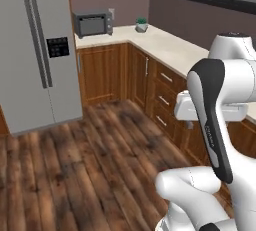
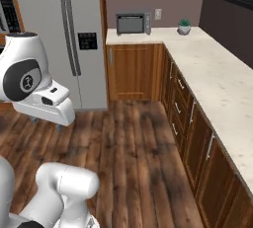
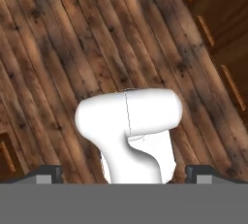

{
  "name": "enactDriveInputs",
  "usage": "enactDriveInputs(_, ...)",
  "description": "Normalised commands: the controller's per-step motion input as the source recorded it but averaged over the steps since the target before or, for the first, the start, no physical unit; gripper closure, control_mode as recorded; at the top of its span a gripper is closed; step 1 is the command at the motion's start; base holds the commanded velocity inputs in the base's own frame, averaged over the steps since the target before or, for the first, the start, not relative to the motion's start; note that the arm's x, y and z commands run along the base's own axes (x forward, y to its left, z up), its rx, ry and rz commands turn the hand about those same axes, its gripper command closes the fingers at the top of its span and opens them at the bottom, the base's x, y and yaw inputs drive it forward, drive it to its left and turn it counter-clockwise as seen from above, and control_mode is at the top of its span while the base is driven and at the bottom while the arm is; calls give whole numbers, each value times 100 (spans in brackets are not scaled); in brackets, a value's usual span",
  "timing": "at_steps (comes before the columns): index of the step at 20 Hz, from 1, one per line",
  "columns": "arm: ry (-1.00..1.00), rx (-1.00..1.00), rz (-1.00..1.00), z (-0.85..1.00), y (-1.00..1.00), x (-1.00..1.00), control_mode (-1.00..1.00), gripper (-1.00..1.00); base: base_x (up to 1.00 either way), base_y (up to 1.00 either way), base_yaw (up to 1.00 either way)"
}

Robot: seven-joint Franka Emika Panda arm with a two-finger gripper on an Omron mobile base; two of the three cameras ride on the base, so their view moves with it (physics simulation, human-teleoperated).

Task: Take 2 condiments from the cabinet and move them on the counter near the stove.Make sure the condiments are lined up with each other, next to each other.

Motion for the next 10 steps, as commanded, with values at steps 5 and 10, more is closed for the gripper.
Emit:
enactDriveInputs(5, 0, 0, 0, 0, 0, 0, 100, -100, 100, 2, 20)
enactDriveInputs(10, 0, 0, 0, 0, 0, 0, 100, -100, 100, 0, 22)
